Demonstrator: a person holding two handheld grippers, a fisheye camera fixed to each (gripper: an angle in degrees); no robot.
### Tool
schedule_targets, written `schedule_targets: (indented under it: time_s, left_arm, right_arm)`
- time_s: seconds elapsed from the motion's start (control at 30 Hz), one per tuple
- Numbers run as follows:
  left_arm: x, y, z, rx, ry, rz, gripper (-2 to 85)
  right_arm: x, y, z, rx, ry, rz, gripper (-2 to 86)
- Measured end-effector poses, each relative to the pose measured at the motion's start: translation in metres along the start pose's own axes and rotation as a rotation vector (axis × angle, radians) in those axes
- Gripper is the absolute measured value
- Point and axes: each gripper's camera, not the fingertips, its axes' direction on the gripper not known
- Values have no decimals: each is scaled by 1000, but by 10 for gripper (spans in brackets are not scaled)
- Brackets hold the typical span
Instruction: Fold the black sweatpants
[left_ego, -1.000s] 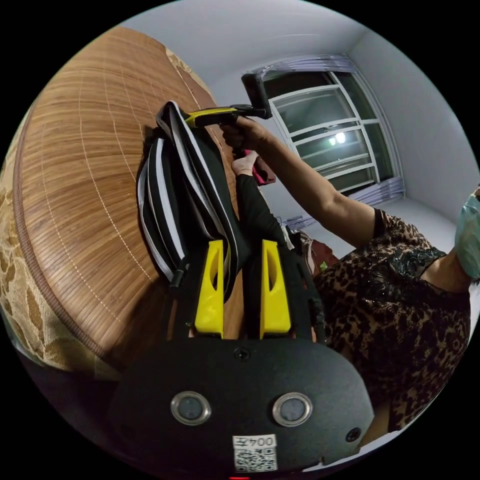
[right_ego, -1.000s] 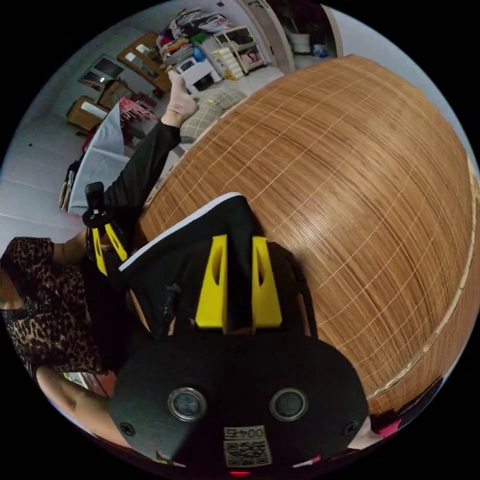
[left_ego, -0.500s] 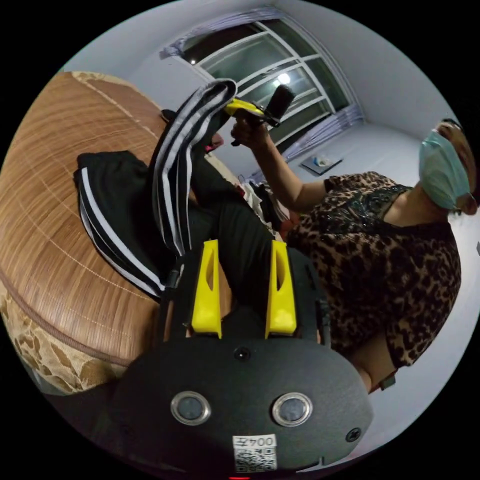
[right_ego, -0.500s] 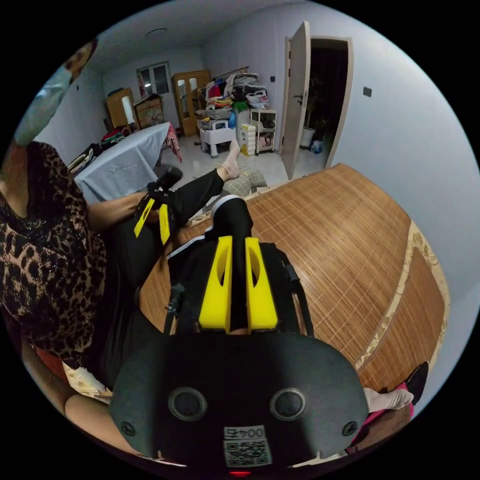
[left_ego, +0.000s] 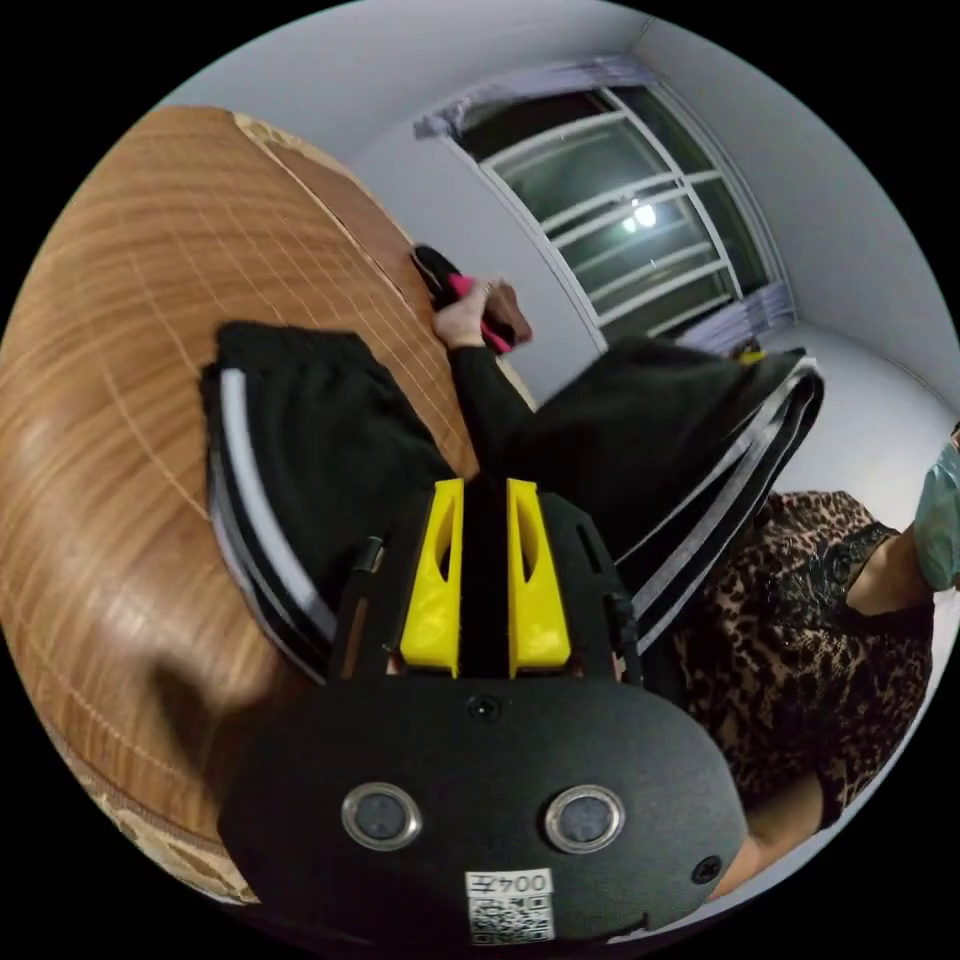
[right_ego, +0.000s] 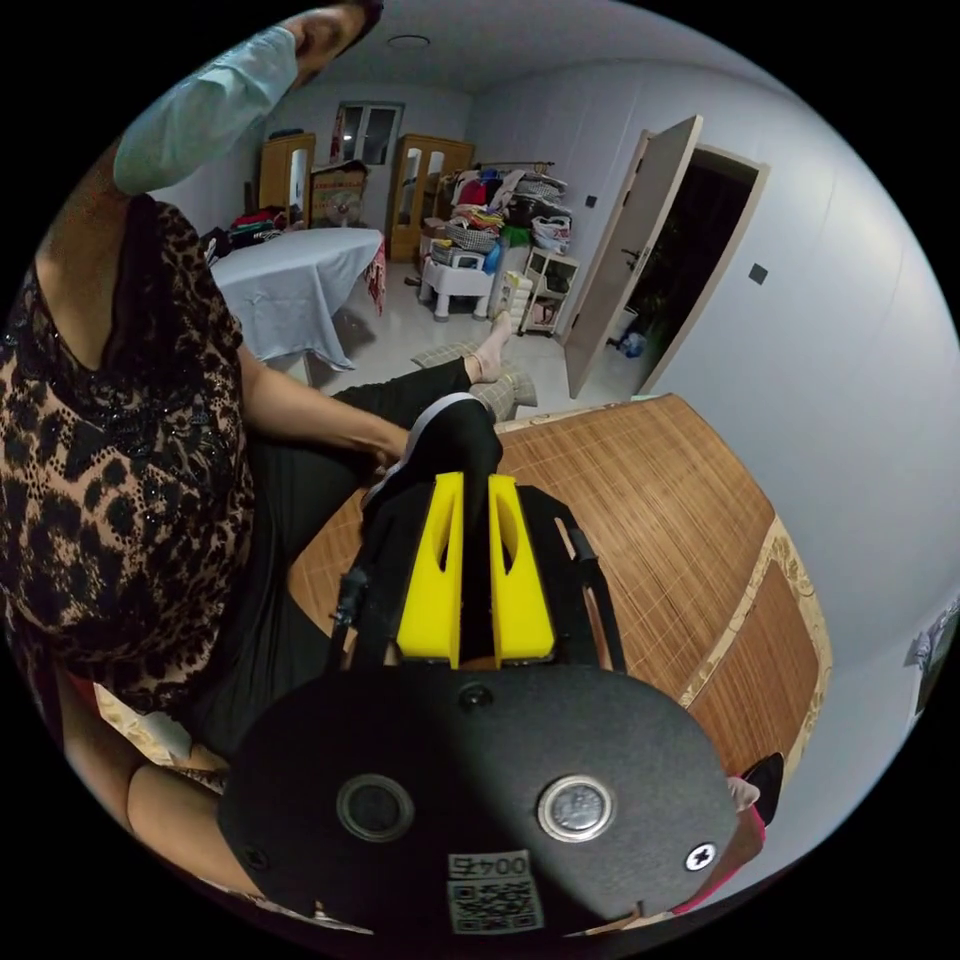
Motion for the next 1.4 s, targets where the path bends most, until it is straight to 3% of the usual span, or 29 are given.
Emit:
schedule_targets:
  time_s: [0.07, 0.17, 0.47, 0.77, 0.87, 1.0, 1.1, 1.2, 1.27, 1.4]
  left_arm:
    - [2, 1, 28, -111, 106, 17, 60]
    - [-2, 5, 37, -138, 133, -19, 53]
    - [-75, 19, 11, -12, 159, -379, 64]
    - [-96, 26, 18, -57, 191, -480, 27]
    - [-95, 29, 15, -38, 194, -503, 23]
    - [-87, 38, -3, 7, 153, -527, 24]
    - [-72, 49, -33, 149, 108, -539, 25]
    - [-38, 56, -64, 331, -82, -508, 28]
    - [13, 52, -67, 472, -208, -362, 32]
    - [75, 24, -17, 477, -231, -140, 45]
  right_arm:
    - [12, -1, 10, 2, -4, 16, 48]
    - [47, 0, 44, -16, -37, 77, 48]
    - [162, 8, 174, -89, -99, 356, 51]
    - [231, 35, 351, -376, -270, 600, 57]
    - [248, 49, 384, -390, -328, 710, 74]
    - [262, 69, 363, -267, -292, 813, 108]
    - [258, 95, 315, -171, -211, 859, 114]
    - [232, 136, 270, -103, -175, 913, 116]
    - [200, 173, 250, -89, -209, 976, 116]
    - [156, 218, 247, -142, -244, 1080, 116]
